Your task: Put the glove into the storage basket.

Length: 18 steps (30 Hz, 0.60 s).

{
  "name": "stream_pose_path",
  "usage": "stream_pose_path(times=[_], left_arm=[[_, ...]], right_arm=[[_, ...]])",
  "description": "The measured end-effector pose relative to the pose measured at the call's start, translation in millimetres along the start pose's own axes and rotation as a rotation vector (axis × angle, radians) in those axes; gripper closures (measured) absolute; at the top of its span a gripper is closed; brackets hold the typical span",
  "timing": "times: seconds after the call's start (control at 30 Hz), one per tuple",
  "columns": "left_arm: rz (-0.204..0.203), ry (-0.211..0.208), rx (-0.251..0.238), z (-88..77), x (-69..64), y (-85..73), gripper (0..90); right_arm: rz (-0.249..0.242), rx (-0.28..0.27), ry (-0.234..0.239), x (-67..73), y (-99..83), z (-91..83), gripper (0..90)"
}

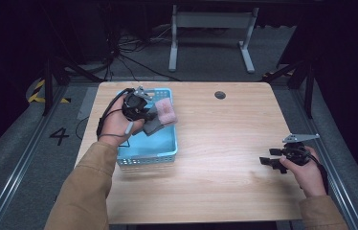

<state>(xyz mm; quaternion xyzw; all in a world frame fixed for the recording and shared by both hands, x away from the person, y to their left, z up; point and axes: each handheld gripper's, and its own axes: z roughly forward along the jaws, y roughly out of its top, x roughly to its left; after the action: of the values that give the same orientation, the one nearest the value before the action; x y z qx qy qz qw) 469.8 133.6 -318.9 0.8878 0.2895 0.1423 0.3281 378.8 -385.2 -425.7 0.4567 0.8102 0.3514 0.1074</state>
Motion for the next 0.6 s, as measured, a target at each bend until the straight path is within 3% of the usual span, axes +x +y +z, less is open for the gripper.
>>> stream_pose_path(times=[0.2, 0.47, 0.6], left_arm=[[0.001, -0.001, 0.028, 10.3, 11.1, -5.9, 76.8], [-0.011, -0.001, 0.030, 24.1, 19.4, -13.4, 76.8], [-0.040, 0.002, 0.040, 34.6, 23.1, -16.4, 76.7]], right_arm=[[0.007, 0.004, -0.004, -0.1, -5.1, -3.5, 31.5], [0.021, -0.002, -0.016, -1.3, -9.1, -6.6, 31.2], [0.017, 0.000, -0.015, -0.7, -8.7, -6.0, 30.6]])
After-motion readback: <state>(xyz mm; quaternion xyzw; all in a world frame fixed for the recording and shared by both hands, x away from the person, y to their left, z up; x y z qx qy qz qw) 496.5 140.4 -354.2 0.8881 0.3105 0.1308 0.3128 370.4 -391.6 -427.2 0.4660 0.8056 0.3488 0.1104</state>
